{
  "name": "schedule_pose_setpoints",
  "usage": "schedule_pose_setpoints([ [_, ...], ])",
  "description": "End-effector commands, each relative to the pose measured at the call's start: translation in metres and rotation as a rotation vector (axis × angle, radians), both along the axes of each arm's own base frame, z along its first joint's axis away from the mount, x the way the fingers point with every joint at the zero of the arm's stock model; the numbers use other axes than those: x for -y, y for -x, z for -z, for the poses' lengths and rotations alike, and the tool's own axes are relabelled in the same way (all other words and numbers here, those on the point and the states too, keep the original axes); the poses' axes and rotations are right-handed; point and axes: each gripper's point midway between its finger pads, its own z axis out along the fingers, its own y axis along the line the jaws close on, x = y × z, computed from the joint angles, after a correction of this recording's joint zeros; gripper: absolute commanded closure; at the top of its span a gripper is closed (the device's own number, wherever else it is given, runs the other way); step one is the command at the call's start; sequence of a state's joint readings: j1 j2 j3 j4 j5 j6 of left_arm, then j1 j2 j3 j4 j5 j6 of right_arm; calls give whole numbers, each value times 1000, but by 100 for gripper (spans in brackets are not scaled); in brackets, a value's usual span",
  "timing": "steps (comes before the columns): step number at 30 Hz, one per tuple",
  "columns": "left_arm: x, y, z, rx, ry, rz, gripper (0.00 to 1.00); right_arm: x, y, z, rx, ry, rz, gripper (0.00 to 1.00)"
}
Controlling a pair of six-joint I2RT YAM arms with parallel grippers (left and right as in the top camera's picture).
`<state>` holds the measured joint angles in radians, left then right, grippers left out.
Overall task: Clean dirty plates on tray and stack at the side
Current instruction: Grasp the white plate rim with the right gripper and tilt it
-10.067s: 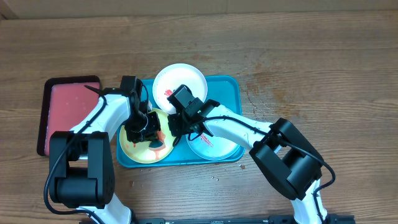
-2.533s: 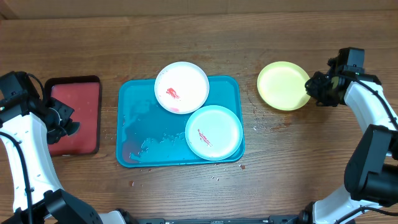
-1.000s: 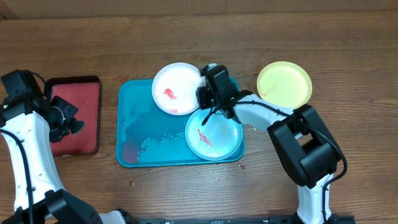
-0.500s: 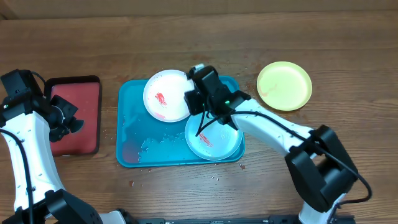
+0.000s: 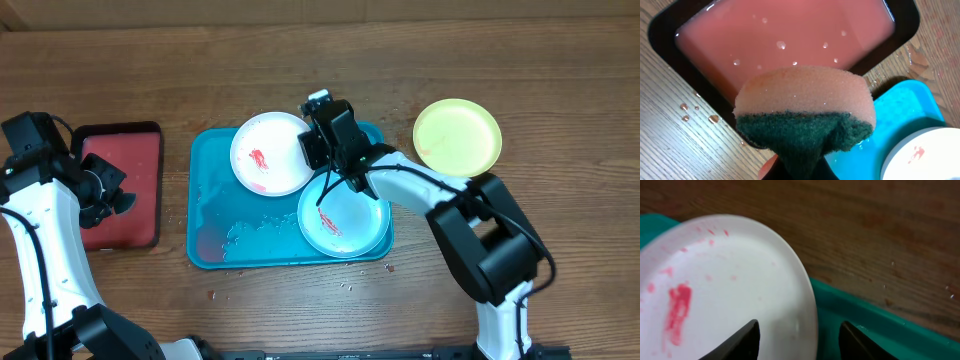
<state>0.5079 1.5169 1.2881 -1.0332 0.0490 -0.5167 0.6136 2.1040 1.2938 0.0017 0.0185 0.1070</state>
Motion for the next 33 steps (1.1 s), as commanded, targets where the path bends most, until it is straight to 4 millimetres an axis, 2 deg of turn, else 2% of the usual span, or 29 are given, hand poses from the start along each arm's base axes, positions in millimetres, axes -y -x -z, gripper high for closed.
schedule_pose_setpoints([
  [1,5,-3,0,5,14,35,96,1,-8,0,20,4,6,48],
  [2,5,-3,0,5,14,35,96,1,-8,1,18,5,6,49],
  [6,5,-3,0,5,14,35,96,-1,-7,0,18,1,1,66],
  [12,5,-3,0,6,13,35,96,-5,0,0,0,5,-8,96],
  [18,4,-4,0,9,11,35,96,-9,25,-19,-46,32,-37,96],
  [22,4,-5,-1,15,8,35,96,-14,38,-47,-34,24,-59,79],
  [25,3,-6,-1,19,5,35,96,-16,36,-58,-5,3,-60,65],
  [29,3,-6,-1,18,6,35,96,-19,29,-55,20,-1,-65,63],
  [33,3,-6,-1,17,7,35,96,-23,24,-35,45,44,-113,62],
])
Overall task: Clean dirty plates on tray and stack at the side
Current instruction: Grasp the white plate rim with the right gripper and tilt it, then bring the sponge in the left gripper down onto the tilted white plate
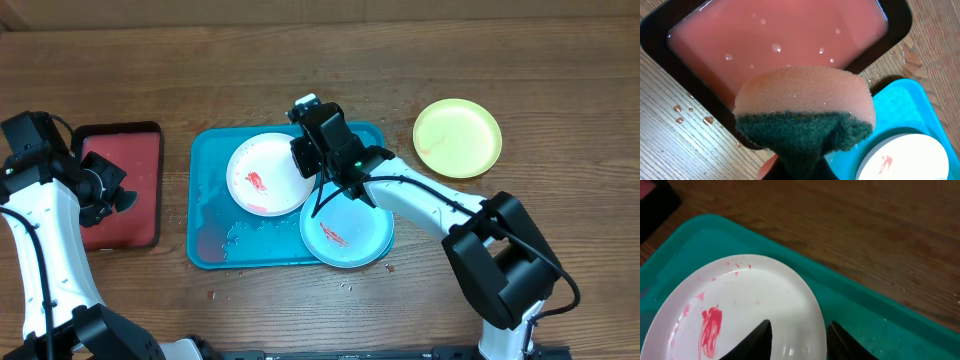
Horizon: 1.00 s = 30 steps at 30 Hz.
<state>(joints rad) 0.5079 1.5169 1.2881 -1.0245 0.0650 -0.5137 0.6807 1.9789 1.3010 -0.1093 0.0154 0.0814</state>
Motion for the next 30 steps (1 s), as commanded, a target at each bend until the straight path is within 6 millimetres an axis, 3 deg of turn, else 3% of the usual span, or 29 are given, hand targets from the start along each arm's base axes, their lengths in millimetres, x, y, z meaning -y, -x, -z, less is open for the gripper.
schedule_pose_setpoints([
  [1,2,-2,0,1,-1,27,96,0,-6,22,18,57,-34,62],
  [7,3,-2,0,-2,1,27,96,1,-5,61,-22,102,-47,59],
  [12,3,0,1,-8,4,27,96,2,-2,72,-45,112,-48,60],
  [17,6,-1,1,-3,15,39,96,0,0,72,-71,84,-32,83],
  [23,40,-19,-4,79,93,264,96,-4,8,74,-169,8,24,89],
  [30,73,-32,-5,87,91,384,95,1,17,78,-318,-34,161,96],
])
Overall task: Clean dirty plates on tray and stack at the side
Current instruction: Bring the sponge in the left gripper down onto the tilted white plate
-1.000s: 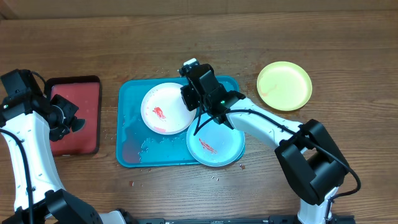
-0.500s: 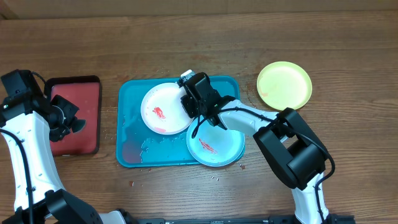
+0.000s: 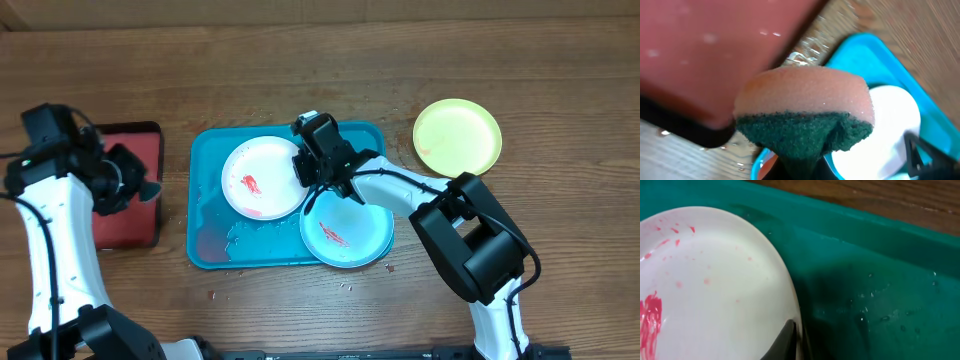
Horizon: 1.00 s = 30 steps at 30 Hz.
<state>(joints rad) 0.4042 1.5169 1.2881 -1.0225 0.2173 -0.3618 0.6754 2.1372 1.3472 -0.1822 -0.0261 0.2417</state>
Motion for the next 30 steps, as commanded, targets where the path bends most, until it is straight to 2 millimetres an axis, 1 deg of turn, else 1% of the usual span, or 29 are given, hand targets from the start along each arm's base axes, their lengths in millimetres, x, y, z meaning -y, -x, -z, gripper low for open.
schedule_pose_setpoints([
  [1,22,-11,-1,27,13,104,96,-1,7,2,-95,-41,86,96],
  [7,52,-25,3,40,10,199,96,0,9,-4,-160,-45,155,96],
  [12,74,-33,14,22,19,267,96,1,9,-4,-188,-66,207,96],
  [19,107,-45,43,-24,43,358,96,3,12,-2,-219,-74,247,96],
  [24,142,-57,60,-5,94,479,96,7,16,2,-256,-72,294,96],
  [30,177,-76,87,19,95,569,96,3,13,-1,-279,-129,364,96],
])
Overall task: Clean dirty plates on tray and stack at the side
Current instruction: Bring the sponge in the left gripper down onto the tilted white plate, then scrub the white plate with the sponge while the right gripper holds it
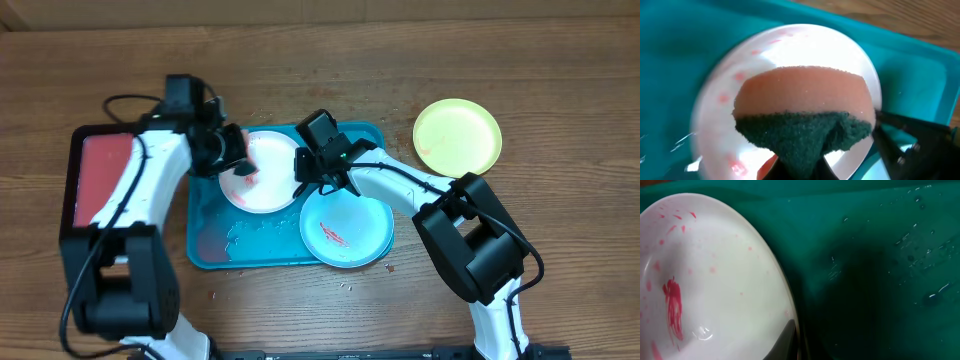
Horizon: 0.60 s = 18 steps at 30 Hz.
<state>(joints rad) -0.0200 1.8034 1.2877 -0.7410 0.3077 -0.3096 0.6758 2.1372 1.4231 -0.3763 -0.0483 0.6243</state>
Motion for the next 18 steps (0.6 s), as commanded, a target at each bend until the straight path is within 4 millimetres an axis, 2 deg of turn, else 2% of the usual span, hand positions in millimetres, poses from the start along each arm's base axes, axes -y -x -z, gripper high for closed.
schedule_pose_setpoints([
  [1,27,-4,19,-6,25,87,96,-3,-1,-1,-29,-38,78,96],
  [5,43,-5,38,-27,23,124,96,-2,0,0,-31,-33,78,96],
  [8,42,-5,51,-45,1,125,96,0,0,1,-30,-21,84,96],
  [14,10,-13,73,-55,-134,64,96,3,1,3,-24,3,59,96],
  [18,-20,-13,83,-83,-230,7,96,6,-1,3,8,41,14,96],
])
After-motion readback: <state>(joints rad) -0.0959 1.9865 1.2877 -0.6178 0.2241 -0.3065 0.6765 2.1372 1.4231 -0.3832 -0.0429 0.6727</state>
